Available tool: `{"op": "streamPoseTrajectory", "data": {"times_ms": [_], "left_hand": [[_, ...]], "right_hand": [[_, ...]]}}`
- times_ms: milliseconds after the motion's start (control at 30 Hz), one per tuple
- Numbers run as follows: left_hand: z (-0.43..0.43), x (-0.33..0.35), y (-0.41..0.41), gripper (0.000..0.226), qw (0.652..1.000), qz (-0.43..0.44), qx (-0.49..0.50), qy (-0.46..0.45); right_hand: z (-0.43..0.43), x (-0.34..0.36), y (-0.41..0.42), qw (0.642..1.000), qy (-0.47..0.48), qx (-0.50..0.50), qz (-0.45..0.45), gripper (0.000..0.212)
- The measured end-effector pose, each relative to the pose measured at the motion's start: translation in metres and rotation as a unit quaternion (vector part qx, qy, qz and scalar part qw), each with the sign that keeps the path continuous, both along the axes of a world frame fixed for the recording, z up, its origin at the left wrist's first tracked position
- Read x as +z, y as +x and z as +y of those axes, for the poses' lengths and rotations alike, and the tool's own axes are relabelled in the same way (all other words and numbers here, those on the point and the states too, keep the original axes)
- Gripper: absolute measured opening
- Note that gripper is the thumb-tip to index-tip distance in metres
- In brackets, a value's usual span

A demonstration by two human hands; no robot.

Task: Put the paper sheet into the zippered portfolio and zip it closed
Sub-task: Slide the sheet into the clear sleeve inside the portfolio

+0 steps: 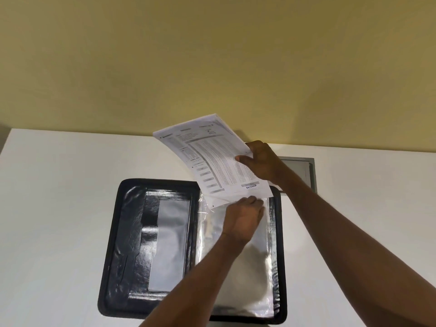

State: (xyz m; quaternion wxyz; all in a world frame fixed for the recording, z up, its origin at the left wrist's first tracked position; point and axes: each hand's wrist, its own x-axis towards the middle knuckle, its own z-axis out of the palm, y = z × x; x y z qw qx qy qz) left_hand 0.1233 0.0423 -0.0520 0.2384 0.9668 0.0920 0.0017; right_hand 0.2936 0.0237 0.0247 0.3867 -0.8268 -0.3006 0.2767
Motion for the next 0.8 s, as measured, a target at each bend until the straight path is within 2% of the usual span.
{"op": "streamPoseTrajectory", "data": {"times_ms": [133, 367, 600, 800], "left_hand": [[-0.017, 0.014, 0.011, 0.017, 0.997, 0.082, -0.006, 0.002], [-0.026, 0.040, 0.017, 0.030, 0.991, 0.125, -0.027, 0.048], [-0.025, 0.030, 0.006, 0.024, 0.987, 0.115, -0.052, 0.100], [-0.021, 0.029, 0.011, 0.017, 0.989, 0.055, -0.065, 0.124]], "right_hand": [[-0.001, 0.000, 0.003, 0.999, 0.009, 0.004, 0.039, 0.029], [0.000, -0.009, 0.011, 0.997, -0.018, -0.012, 0.068, 0.036], [-0.004, -0.031, 0.015, 0.987, -0.072, -0.052, 0.134, 0.051], [-0.005, -0.037, 0.009, 0.982, -0.088, -0.093, 0.141, 0.048]]}}
